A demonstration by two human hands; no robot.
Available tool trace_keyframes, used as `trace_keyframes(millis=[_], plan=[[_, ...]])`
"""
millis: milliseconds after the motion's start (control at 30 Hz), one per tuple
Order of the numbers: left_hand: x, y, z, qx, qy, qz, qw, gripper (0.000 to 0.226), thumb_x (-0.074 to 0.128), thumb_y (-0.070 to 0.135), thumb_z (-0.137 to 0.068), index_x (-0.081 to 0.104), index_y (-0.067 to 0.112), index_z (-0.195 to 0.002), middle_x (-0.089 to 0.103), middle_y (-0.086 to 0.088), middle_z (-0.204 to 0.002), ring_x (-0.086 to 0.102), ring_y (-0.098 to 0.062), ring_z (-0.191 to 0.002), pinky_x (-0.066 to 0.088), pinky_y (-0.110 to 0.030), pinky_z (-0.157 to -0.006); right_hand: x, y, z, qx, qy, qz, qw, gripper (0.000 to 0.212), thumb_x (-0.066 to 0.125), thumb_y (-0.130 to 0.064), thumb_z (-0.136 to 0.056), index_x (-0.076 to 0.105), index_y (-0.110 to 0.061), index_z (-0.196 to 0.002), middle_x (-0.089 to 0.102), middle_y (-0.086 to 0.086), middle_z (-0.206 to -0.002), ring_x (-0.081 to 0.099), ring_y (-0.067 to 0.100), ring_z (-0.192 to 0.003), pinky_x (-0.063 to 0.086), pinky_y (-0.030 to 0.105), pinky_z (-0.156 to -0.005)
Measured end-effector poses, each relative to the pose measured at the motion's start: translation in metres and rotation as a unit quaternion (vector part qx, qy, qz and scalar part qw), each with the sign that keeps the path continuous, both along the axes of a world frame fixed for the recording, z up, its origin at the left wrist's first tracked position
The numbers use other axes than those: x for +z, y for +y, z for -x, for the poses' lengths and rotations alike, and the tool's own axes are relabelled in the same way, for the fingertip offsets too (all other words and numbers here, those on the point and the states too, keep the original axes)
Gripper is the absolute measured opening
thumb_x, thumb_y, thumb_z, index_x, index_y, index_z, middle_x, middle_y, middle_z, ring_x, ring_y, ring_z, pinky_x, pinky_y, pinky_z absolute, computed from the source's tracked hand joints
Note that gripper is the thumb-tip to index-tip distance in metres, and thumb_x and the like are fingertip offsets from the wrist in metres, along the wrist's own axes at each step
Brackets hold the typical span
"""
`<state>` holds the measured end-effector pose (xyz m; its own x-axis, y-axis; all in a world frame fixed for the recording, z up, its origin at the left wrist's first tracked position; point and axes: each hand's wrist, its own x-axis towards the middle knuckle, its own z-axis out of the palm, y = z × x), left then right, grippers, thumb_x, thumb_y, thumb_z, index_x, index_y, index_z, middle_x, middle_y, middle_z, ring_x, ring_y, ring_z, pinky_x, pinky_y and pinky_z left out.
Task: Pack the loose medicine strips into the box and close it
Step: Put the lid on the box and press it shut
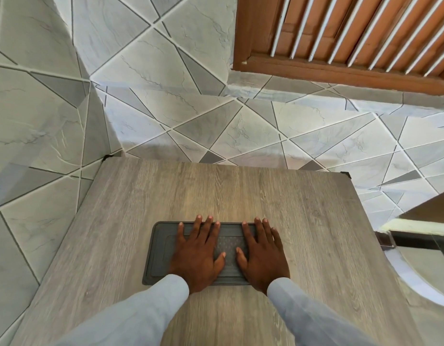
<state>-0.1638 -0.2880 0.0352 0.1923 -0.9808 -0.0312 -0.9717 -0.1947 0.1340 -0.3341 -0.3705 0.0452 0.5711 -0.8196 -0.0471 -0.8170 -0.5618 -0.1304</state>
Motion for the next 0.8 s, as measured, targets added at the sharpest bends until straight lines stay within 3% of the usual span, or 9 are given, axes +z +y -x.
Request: trace_keyframes(millis=[100, 267, 433, 667, 800], plan=[[0.001, 0.000, -0.001, 0.002, 0.008, -0.001, 1.000, 0.075, 0.030, 0.060, -0.085, 0.020, 0.020, -0.147, 0.025, -0.005, -0.157, 0.015, -0.027, -0.146, 0.004, -0.061, -0.110, 0.001, 0.001, -0.001, 0.008, 0.007, 0.007, 1.000, 0.070, 0.030, -0.056, -0.090, 0.028, -0.017, -0.149, 0.030, 0.021, -0.154, 0.021, 0.035, -0.146, 0.004, 0.042, -0.116], [0.003, 0.002, -0.005, -0.010, 0.015, 0.006, 1.000, 0.072, 0.024, 0.061, -0.088, 0.018, 0.021, -0.148, 0.021, -0.003, -0.158, 0.008, -0.024, -0.146, 0.002, -0.056, -0.110, 0.000, 0.002, 0.000, 0.019, 0.000, 0.004, 1.000, 0.073, 0.024, -0.059, -0.091, 0.018, -0.019, -0.152, 0.017, 0.019, -0.159, 0.009, 0.032, -0.149, -0.002, 0.040, -0.116], [-0.003, 0.037, -0.047, 0.058, -0.004, 0.026, 0.998, 0.073, 0.019, 0.061, -0.090, 0.016, 0.017, -0.149, 0.019, -0.006, -0.158, 0.010, -0.022, -0.146, -0.001, -0.047, -0.114, -0.004, 0.000, 0.002, 0.018, -0.009, 0.004, 1.000, 0.078, 0.006, -0.066, -0.089, 0.016, -0.021, -0.152, 0.015, 0.016, -0.160, 0.007, 0.029, -0.149, 0.000, 0.039, -0.116], [-0.007, 0.042, -0.054, 0.057, 0.008, 0.013, 0.998, 0.076, 0.020, 0.061, -0.089, 0.008, 0.017, -0.150, 0.009, -0.003, -0.159, 0.003, -0.019, -0.147, -0.004, -0.043, -0.116, -0.003, 0.001, 0.003, -0.013, -0.049, -0.010, 0.999, 0.070, 0.028, -0.057, -0.091, 0.036, -0.014, -0.145, 0.034, 0.014, -0.154, 0.024, 0.028, -0.146, -0.002, 0.030, -0.117], [-0.002, 0.045, -0.055, 0.061, 0.014, 0.006, 0.998, 0.077, 0.013, 0.063, -0.088, 0.001, 0.019, -0.150, 0.001, -0.001, -0.160, -0.006, -0.017, -0.146, -0.009, -0.041, -0.115, 0.001, 0.005, 0.006, -0.029, -0.074, -0.014, 0.997, 0.080, 0.014, -0.064, -0.090, 0.035, -0.010, -0.146, 0.032, 0.011, -0.155, 0.022, 0.024, -0.147, 0.001, 0.029, -0.120]])
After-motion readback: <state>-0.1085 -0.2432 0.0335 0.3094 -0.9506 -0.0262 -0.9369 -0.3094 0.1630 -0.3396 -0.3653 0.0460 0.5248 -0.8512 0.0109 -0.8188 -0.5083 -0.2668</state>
